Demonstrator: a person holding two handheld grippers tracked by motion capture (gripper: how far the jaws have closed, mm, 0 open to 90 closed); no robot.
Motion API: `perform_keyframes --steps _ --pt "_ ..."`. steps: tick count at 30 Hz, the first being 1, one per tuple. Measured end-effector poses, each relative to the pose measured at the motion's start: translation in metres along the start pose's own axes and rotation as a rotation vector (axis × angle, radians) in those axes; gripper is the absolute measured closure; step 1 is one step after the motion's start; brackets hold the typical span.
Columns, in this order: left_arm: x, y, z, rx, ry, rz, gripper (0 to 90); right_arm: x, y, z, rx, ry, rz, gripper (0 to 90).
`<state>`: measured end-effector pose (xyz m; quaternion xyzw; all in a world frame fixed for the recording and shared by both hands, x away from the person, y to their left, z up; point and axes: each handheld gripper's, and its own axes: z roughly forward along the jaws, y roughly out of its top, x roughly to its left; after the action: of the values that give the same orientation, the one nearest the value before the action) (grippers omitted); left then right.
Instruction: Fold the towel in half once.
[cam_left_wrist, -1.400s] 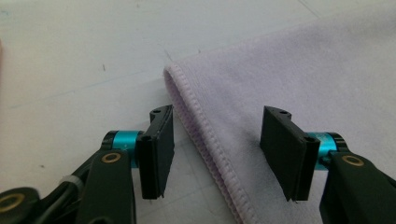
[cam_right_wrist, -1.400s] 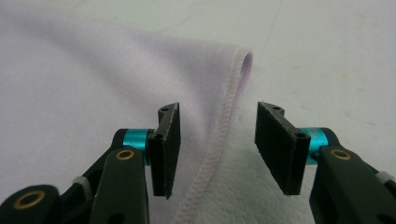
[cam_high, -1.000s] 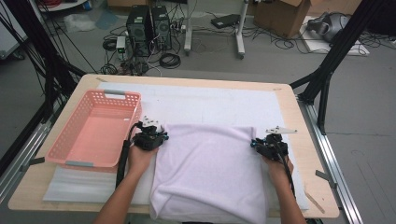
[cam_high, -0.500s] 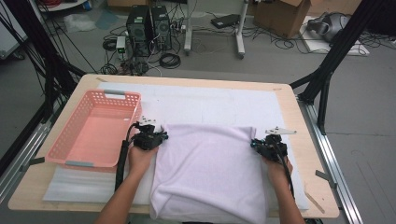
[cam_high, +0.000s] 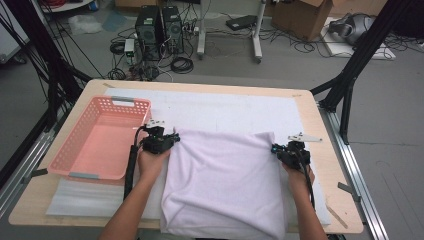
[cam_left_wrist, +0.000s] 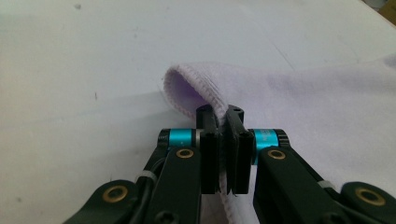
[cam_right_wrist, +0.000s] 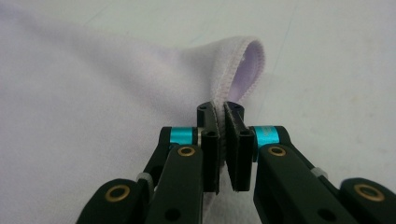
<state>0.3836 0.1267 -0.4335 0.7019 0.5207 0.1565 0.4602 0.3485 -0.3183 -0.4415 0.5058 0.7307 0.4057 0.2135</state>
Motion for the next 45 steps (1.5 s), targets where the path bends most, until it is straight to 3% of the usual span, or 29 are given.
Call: perform_keyframes --steps 2,7,11,15,22,25,29,33,36,39,41,45 --pt "0.001 0.007 0.001 -0.015 -0.002 -0.024 85.5 -0.001 0.006 -0.001 -0.018 -0.011 0.005 85.7" --pt "0.003 0.027 0.005 -0.059 -0.002 -0.030 85.4 -0.007 0.027 0.002 -0.056 -0.039 -0.003 85.7" --pt "0.004 0.043 0.011 -0.097 0.010 -0.019 85.4 -0.012 0.044 0.007 -0.096 -0.066 0.004 85.6" --pt "0.007 0.057 0.023 -0.105 0.005 0.006 85.3 -0.018 0.056 0.017 -0.108 -0.093 0.016 85.6" --pt "0.012 0.078 0.041 -0.129 0.001 0.003 85.2 -0.029 0.072 0.033 -0.129 -0.130 0.013 85.5" --pt "0.013 0.077 0.047 -0.133 0.008 0.000 82.5 -0.034 0.073 0.039 -0.128 -0.136 0.039 84.0" --pt "0.010 0.068 0.050 -0.106 -0.004 -0.011 60.3 -0.037 0.068 0.042 -0.093 -0.127 0.087 68.0" --pt "0.006 0.058 0.047 -0.077 -0.034 -0.002 52.2 -0.036 0.065 0.036 -0.093 -0.114 0.074 64.0" --pt "0.003 0.051 0.041 -0.086 -0.063 0.007 51.6 -0.034 0.061 0.028 -0.100 -0.103 0.072 61.5" --pt "-0.002 0.047 0.036 -0.039 -0.083 0.047 47.7 -0.035 0.057 0.018 -0.079 -0.089 0.085 57.5" --pt "-0.007 0.043 0.029 -0.081 -0.093 0.072 47.6 -0.034 0.056 0.011 -0.071 -0.071 0.095 57.1" --pt "-0.013 0.037 0.018 -0.090 -0.116 0.093 47.1 -0.029 0.051 -0.005 -0.099 -0.076 0.063 56.8"
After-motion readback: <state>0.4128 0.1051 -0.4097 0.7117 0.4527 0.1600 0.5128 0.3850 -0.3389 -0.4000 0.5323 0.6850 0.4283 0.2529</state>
